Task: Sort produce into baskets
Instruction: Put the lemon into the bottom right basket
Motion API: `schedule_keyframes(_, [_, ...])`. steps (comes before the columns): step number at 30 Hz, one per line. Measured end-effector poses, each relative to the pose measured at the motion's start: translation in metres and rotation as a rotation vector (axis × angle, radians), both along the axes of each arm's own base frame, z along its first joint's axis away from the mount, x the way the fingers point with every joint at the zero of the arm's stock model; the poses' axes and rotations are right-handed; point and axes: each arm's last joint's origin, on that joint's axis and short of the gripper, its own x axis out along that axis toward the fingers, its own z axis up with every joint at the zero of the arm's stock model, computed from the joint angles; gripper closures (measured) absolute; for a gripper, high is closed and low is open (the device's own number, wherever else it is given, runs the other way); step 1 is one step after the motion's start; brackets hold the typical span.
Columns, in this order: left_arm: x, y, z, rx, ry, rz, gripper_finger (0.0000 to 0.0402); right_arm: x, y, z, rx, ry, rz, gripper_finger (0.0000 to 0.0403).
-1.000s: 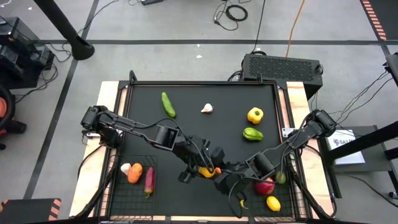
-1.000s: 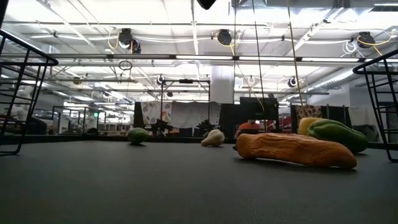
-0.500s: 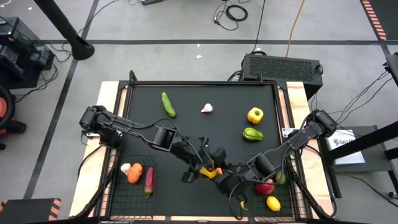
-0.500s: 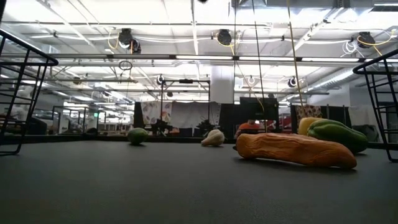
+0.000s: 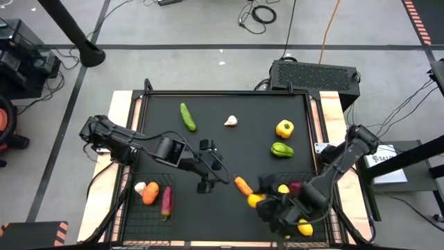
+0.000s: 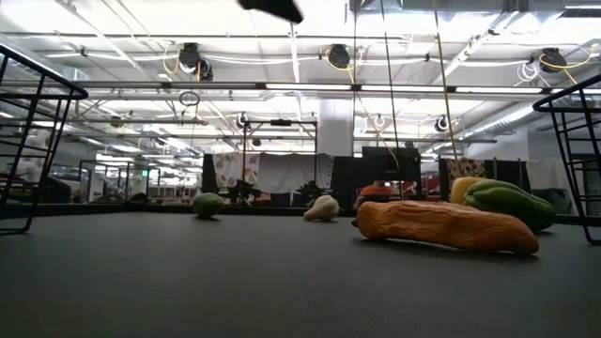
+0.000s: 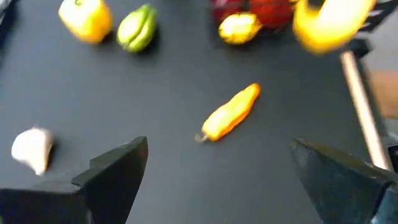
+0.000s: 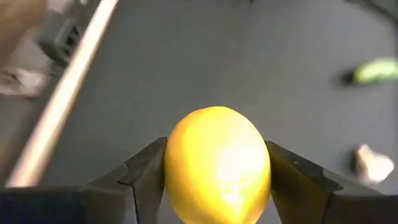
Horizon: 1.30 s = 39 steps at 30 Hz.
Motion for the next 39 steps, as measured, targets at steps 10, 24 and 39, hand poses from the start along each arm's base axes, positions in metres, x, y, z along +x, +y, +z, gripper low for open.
schedule_keyframes(10, [-0.012,-0.026,-0.001,0.102,-0.047,0.152,0.0009,-0.058,0.024,0.048,0.362,0.215,-0.313,0.0170])
schedule_keyframes(24, [-0.017,-0.033,-0.015,0.196,-0.091,0.268,0.0009,-0.119,0.054,0.000,0.420,0.352,-0.702,0.0170])
schedule_keyframes(39, [-0.012,-0.035,-0.010,0.151,-0.165,0.280,0.0009,-0.132,0.019,-0.049,0.073,0.495,-0.871,0.0170])
